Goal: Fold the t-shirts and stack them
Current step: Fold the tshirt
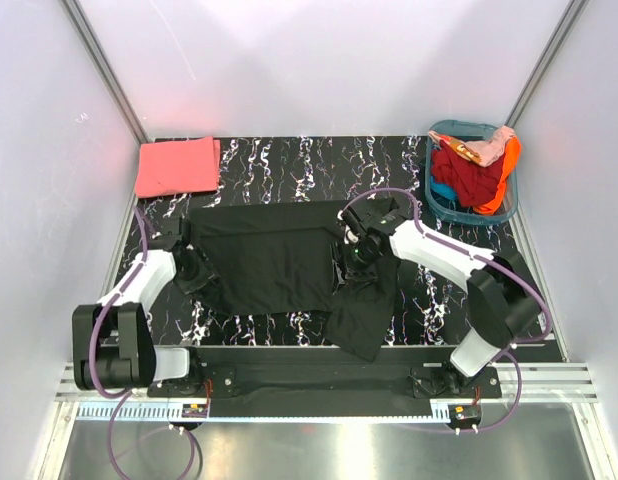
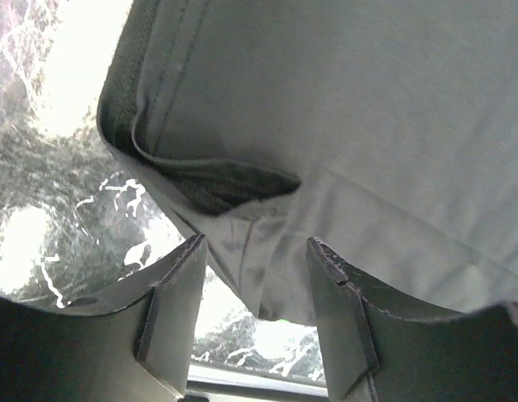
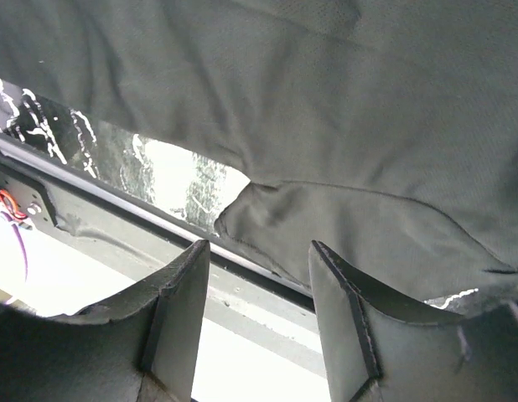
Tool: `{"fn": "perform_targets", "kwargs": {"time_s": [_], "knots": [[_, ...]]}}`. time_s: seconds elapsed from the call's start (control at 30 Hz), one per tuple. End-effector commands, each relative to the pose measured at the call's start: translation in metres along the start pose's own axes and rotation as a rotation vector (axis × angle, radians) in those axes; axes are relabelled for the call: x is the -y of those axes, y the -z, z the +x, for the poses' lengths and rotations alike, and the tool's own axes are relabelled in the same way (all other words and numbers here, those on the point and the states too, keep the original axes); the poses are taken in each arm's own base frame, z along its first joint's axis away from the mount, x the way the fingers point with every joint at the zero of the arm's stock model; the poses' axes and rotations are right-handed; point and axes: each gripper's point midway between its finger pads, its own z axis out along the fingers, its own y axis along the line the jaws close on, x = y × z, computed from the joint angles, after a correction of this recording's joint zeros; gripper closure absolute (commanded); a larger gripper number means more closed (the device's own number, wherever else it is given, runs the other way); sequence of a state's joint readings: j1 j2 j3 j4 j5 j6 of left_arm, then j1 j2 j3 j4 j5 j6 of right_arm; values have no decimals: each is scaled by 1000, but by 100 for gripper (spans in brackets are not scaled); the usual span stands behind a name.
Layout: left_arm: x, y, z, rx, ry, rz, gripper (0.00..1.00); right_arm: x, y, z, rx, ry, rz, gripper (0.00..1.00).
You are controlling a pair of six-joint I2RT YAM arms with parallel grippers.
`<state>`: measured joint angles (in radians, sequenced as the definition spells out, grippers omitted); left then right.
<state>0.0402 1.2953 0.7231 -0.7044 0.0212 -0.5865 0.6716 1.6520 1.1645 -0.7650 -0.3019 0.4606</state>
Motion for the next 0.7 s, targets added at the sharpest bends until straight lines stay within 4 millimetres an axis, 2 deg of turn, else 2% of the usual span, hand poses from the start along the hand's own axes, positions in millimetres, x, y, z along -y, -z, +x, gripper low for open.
{"fn": "perform_targets", "kwargs": {"time_s": [0.0, 0.17, 0.27, 0.37, 0.53, 0.63, 0.67], "knots": [[-3, -5, -17, 59, 24, -50, 45, -8, 22, -9, 97, 14, -23, 43], [-6, -16, -18, 47, 33, -75, 47, -4, 24, -3, 98, 11, -22, 43], [-4, -25, -14, 9, 35, -74, 52, -5, 23, 0, 90, 9, -29, 43], [-2, -27, -14, -1, 37, -71, 64, -4, 25, 1, 92, 11, -28, 42], [-4, -16, -14, 30, 46, -69, 84, 5, 30, 9, 84, 19, 9, 43], [-5, -9, -11, 42, 65, -59, 98, 10, 29, 20, 53, 22, 16, 50], [-7, -8, -9, 45, 73, -62, 99, 10, 28, 26, 32, 23, 6, 53]]}}
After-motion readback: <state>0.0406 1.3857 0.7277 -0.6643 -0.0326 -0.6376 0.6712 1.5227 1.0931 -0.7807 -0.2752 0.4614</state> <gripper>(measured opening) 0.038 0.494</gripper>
